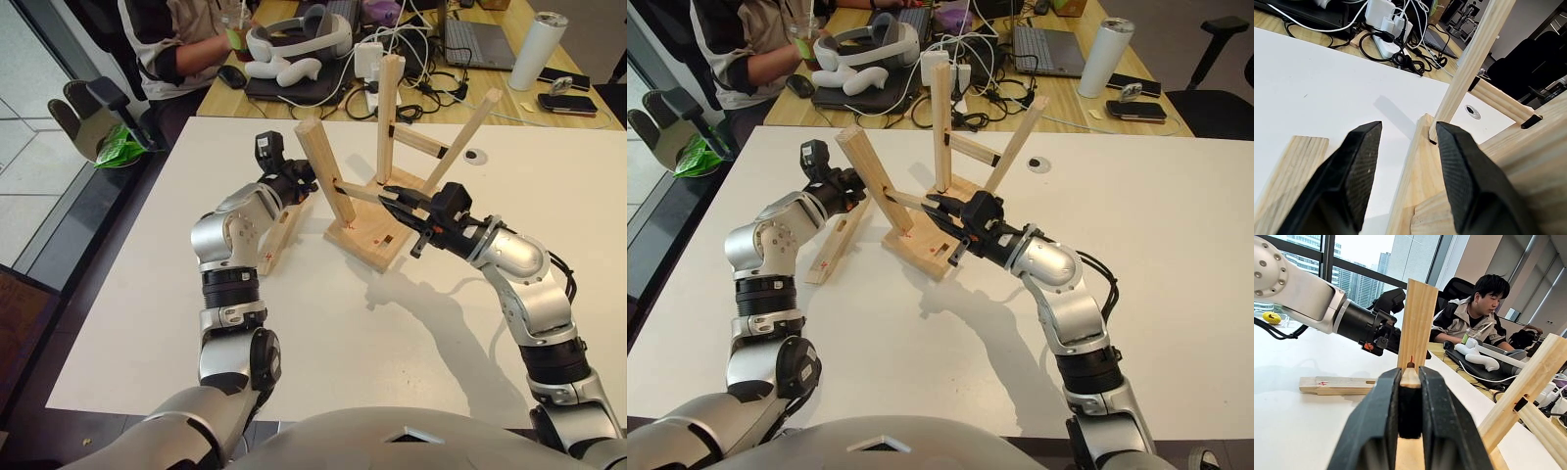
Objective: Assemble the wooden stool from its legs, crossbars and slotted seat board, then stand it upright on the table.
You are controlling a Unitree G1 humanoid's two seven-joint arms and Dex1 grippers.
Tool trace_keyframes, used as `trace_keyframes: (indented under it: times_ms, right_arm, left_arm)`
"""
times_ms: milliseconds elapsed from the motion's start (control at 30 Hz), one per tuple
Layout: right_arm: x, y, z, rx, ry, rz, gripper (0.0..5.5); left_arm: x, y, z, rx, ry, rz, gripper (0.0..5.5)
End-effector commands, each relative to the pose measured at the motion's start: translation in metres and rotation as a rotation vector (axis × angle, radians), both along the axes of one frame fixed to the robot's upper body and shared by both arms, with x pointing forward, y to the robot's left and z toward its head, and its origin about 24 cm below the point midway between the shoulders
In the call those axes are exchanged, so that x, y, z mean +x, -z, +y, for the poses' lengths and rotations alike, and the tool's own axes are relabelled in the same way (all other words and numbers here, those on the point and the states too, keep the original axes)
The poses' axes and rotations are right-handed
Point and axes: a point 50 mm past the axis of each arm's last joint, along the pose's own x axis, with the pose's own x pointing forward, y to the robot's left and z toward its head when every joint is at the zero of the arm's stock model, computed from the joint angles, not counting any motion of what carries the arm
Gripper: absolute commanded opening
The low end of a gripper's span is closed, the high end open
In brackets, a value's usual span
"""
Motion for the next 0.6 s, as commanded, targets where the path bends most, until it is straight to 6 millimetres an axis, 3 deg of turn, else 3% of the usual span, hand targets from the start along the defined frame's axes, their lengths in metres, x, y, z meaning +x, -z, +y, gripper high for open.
trace_keyframes:
  times_ms: [33, 400, 600]
  right_arm:
    - [0.002, -0.009, 0.005, 0.029, -0.011, -0.032, 0.40]
    - [0.001, -0.013, -0.002, 0.099, 0.051, -0.013, 0.40]
    - [0.002, 0.003, -0.006, 0.123, 0.111, 0.033, 0.40]
  left_arm:
    - [0.000, -0.001, -0.005, 0.005, 0.030, -0.009, 2.09]
    - [0.003, -0.002, -0.004, 0.007, 0.034, -0.005, 2.09]
    - [0.005, -0.007, -0.012, 0.001, 0.071, -0.005, 2.09]
